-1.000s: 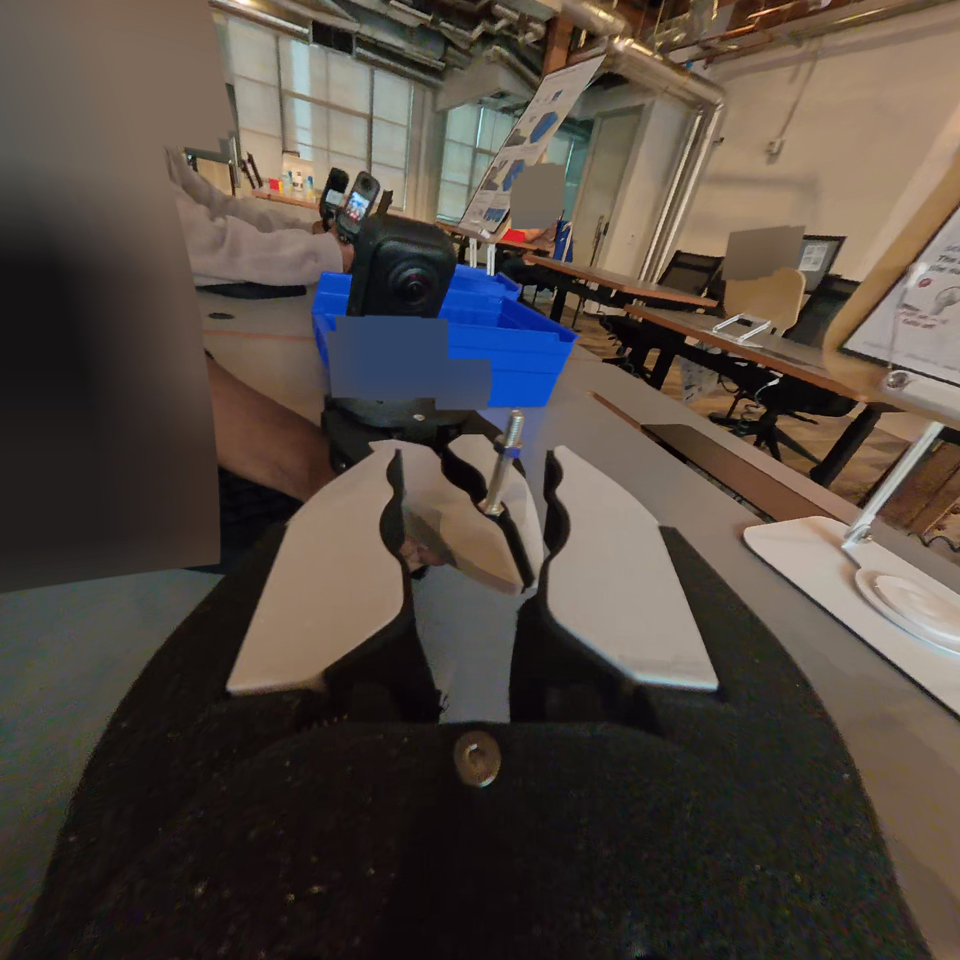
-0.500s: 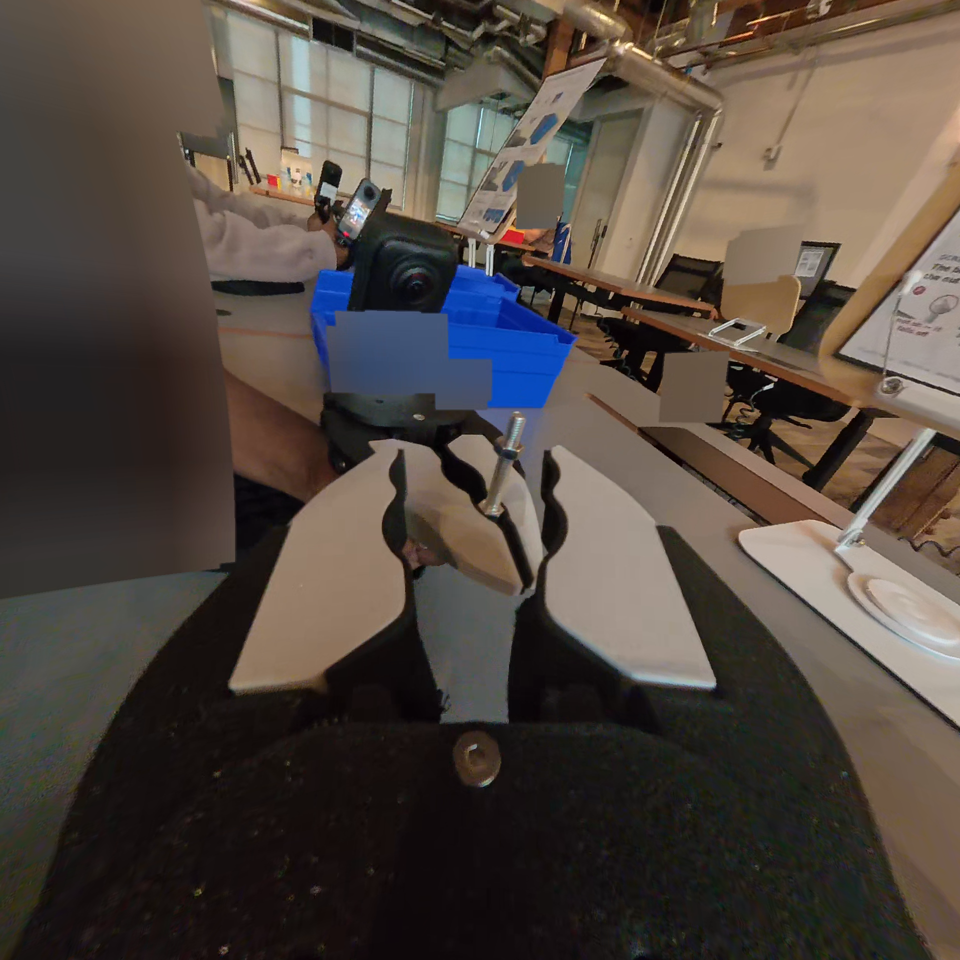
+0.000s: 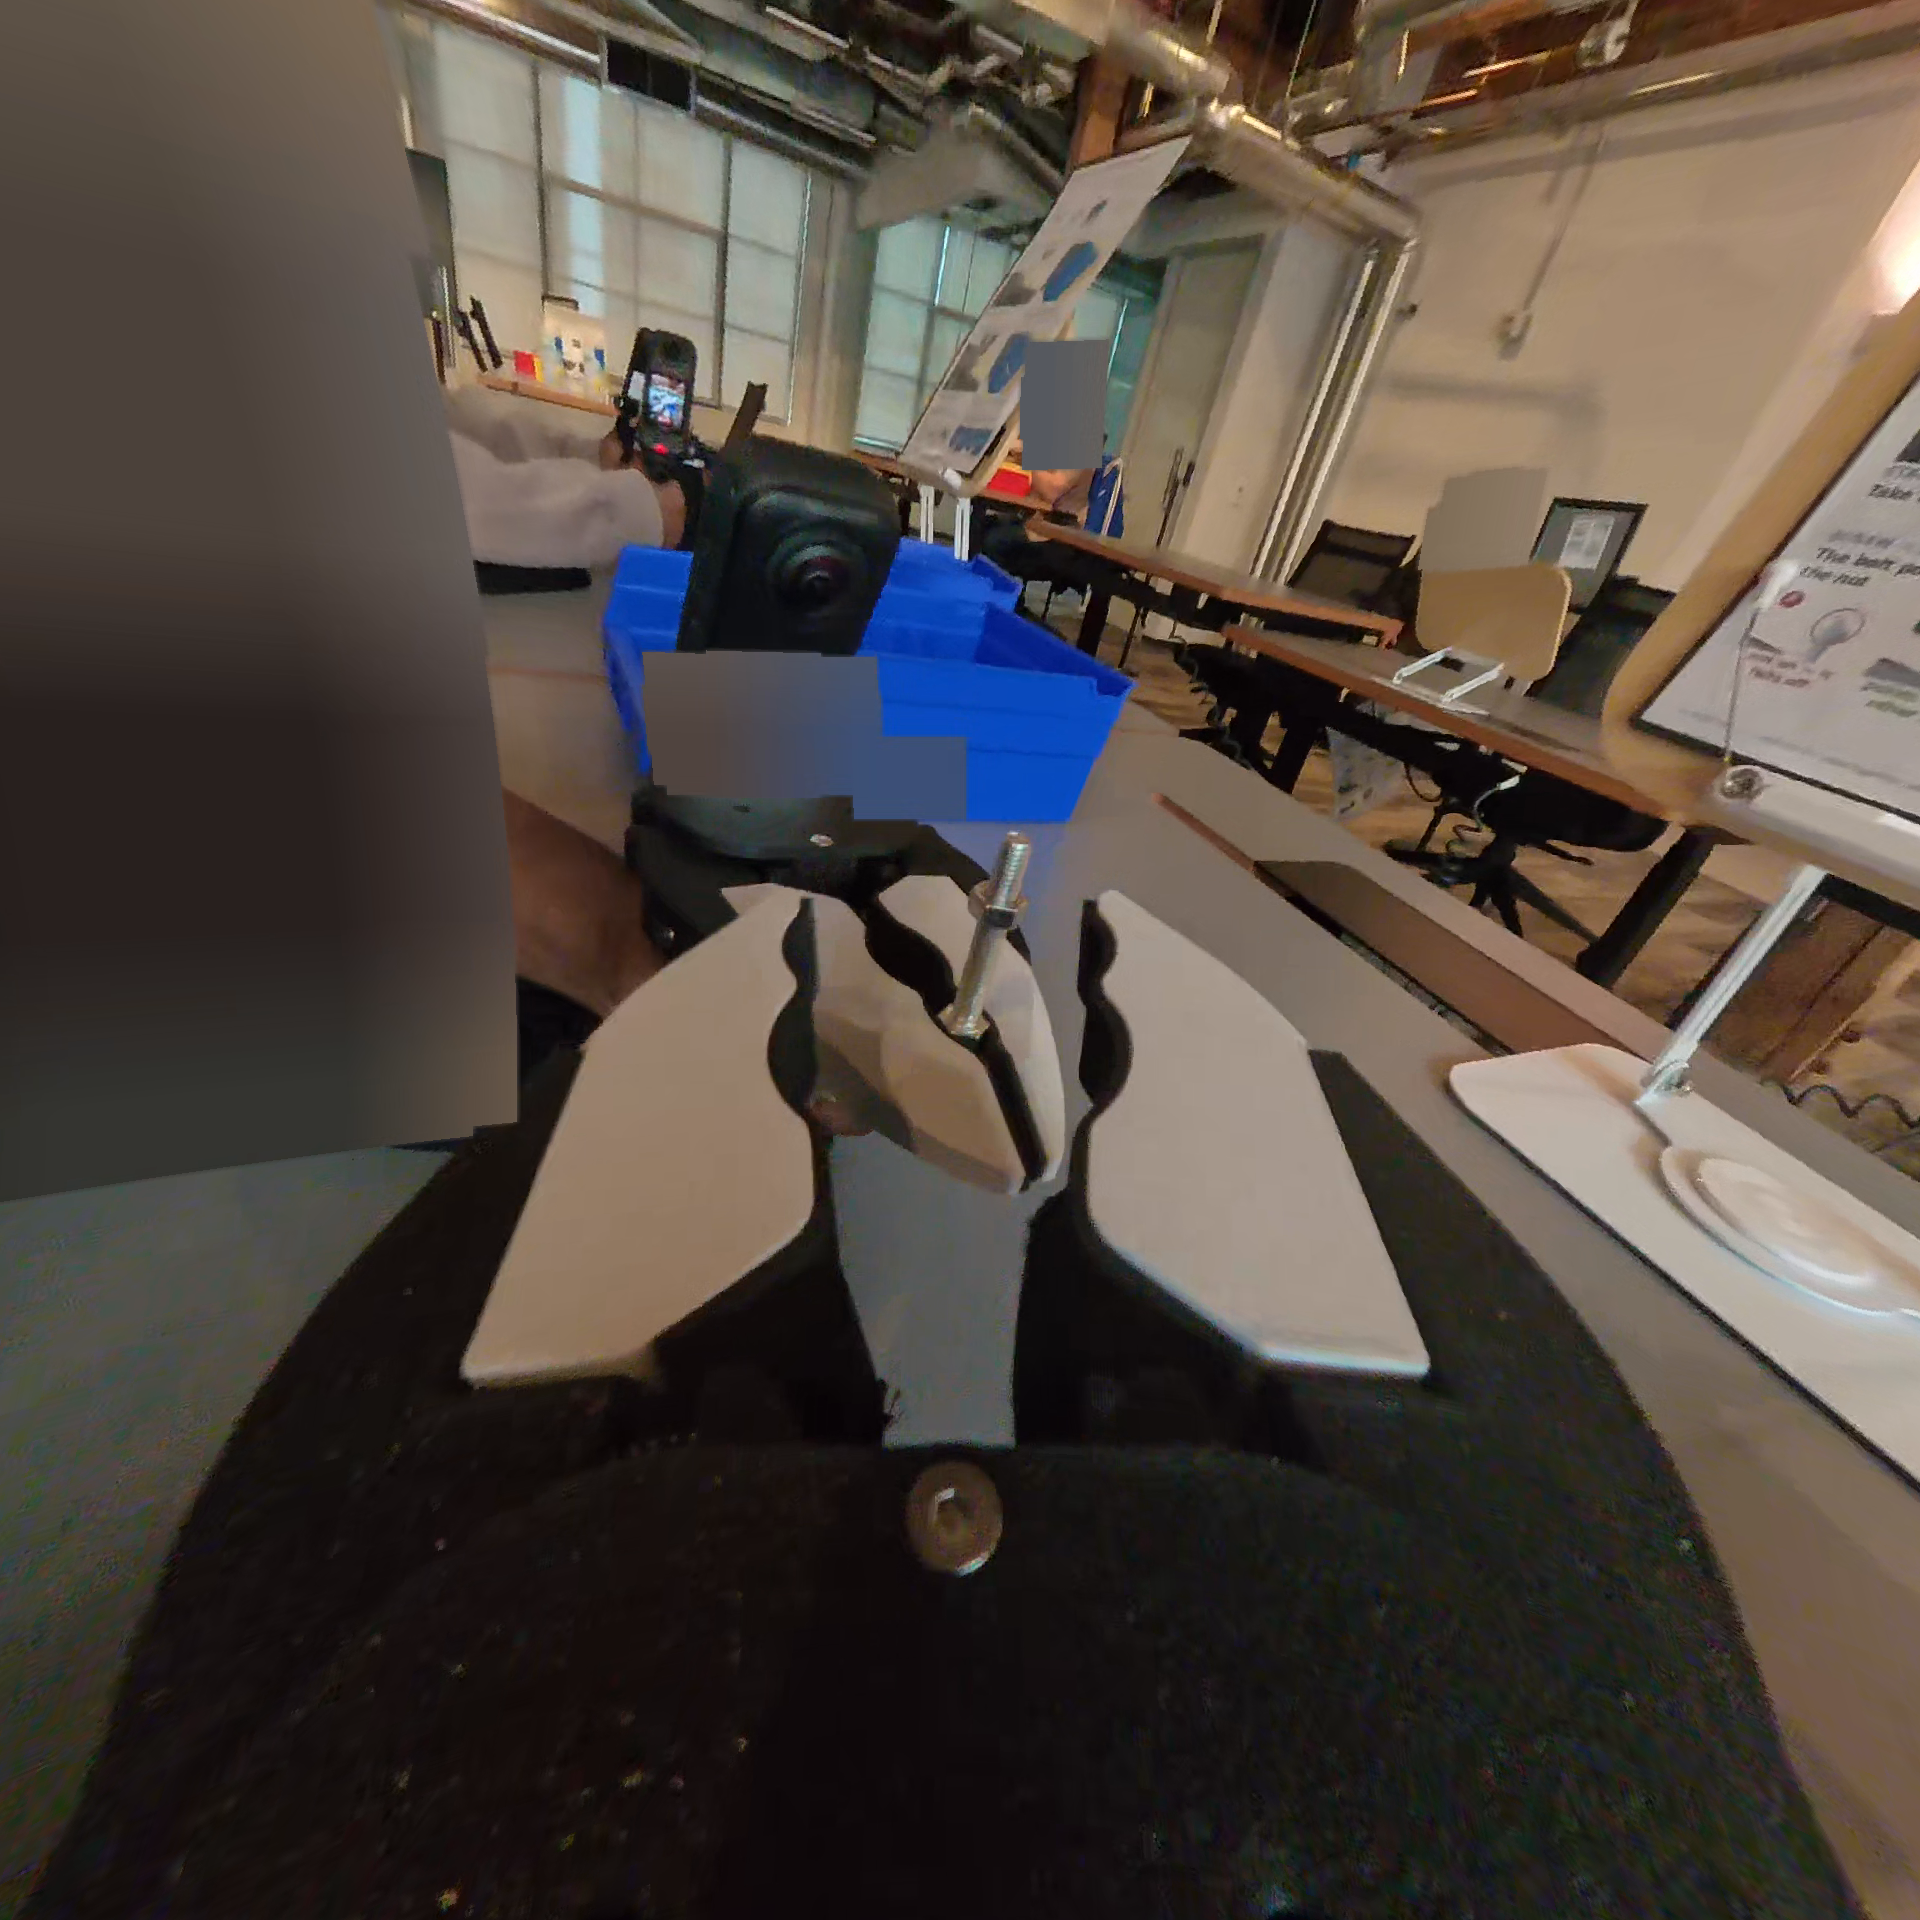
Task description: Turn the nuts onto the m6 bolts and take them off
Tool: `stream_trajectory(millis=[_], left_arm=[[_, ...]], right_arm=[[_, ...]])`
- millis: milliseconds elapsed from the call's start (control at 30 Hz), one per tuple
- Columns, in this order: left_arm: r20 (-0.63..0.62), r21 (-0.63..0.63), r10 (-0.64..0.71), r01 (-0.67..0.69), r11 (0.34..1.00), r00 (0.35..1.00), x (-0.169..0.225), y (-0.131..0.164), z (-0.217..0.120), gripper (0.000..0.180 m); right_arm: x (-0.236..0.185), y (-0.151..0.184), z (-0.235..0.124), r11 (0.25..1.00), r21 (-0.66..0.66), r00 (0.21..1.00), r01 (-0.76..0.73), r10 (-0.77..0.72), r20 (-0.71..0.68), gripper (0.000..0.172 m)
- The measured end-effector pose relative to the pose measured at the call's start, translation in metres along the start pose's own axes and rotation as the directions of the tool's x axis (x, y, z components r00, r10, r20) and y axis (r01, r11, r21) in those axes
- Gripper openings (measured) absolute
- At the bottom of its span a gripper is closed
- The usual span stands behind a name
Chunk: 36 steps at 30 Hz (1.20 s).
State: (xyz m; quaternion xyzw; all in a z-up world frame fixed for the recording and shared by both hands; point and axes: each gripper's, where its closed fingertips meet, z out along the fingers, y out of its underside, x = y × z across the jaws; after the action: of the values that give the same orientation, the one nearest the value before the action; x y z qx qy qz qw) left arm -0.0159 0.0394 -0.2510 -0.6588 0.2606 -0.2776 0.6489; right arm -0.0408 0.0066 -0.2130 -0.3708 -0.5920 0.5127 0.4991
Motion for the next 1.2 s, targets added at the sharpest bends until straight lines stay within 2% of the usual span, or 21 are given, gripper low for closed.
stream_trajectory(millis=[67, 100, 200, 333, 500, 567, 633, 667, 700, 733, 800, 867, 1033, 1200], left_arm=[[0.000, 0.000, -0.001, 0.001, 1.000, 1.000, 0.000, 0.000, 0.000, 0.003], [0.001, 0.000, -0.001, 0.001, 1.000, 1.000, 0.000, 0.000, 0.000, 0.003], [0.004, 0.003, -0.003, 0.003, 1.000, 1.000, -0.001, 0.000, 0.000, 0.002], [0.003, 0.000, -0.001, 0.001, 1.000, 1.000, 0.000, 0.000, 0.000, 0.003], [0.001, -0.002, 0.000, 0.000, 1.000, 1.000, 0.000, 0.000, 0.000, 0.003], [0.000, -0.002, 0.001, -0.001, 1.000, 1.000, 0.000, 0.001, 0.000, 0.003], [0.001, -0.003, 0.001, -0.001, 1.000, 1.000, 0.000, 0.001, 0.000, 0.003], [-0.001, -0.002, 0.001, -0.001, 1.000, 1.000, 0.000, 0.000, 0.000, 0.003], [0.004, 0.000, 0.000, 0.000, 1.000, 1.000, 0.000, 0.000, 0.000, 0.002], [0.004, 0.000, -0.003, 0.003, 1.000, 1.000, -0.001, 0.000, 0.000, 0.002], [0.004, 0.001, -0.008, 0.008, 1.000, 1.000, -0.001, 0.000, 0.000, 0.002], [0.005, 0.001, -0.004, 0.004, 1.000, 1.000, -0.001, 0.000, 0.000, 0.002], [0.003, -0.001, -0.001, 0.001, 1.000, 1.000, 0.000, 0.000, 0.000, 0.003], [-0.003, -0.016, 0.025, -0.026, 1.000, 1.000, 0.003, 0.002, 0.002, 0.003]], right_arm=[[-0.004, 0.002, 0.002, 1.000, -0.013, 1.000, 0.016, -0.016, 0.012, 0.049], [-0.005, 0.003, 0.002, 0.999, -0.025, 1.000, 0.028, -0.028, 0.014, 0.044], [-0.013, -0.001, -0.003, 0.999, -0.014, 0.997, 0.051, -0.050, 0.065, 0.007], [-0.007, -0.003, -0.004, 1.000, -0.002, 0.999, 0.008, -0.008, 0.041, 0.009], [0.002, -0.003, -0.001, 1.000, 0.016, 1.000, 0.016, -0.016, -0.018, 0.046], [-0.001, 0.002, 0.001, 1.000, -0.011, 1.000, 0.018, -0.018, 0.001, 0.049], [-0.006, 0.005, 0.003, 0.999, -0.029, 0.999, 0.025, -0.025, 0.026, 0.046], [-0.009, 0.004, 0.001, 0.999, -0.030, 0.999, 0.032, -0.031, 0.040, 0.035], [-0.016, 0.001, -0.001, 0.999, -0.025, 0.996, 0.046, -0.044, 0.083, 0.009], [-0.024, -0.002, -0.003, 0.999, -0.010, 0.990, 0.032, -0.030, 0.138, 0.007], [-0.026, -0.004, -0.004, 1.000, -0.013, 0.988, 0.004, -0.002, 0.157, 0.006], [-0.017, -0.002, -0.004, 1.000, -0.014, 0.995, 0.015, -0.013, 0.103, 0.008], [0.002, 0.010, -0.002, 0.995, -0.067, 0.997, -0.071, 0.072, 0.013, 0.019], [0.002, 0.016, 0.000, 0.994, -0.097, 0.998, -0.057, 0.057, -0.006, 0.019]])
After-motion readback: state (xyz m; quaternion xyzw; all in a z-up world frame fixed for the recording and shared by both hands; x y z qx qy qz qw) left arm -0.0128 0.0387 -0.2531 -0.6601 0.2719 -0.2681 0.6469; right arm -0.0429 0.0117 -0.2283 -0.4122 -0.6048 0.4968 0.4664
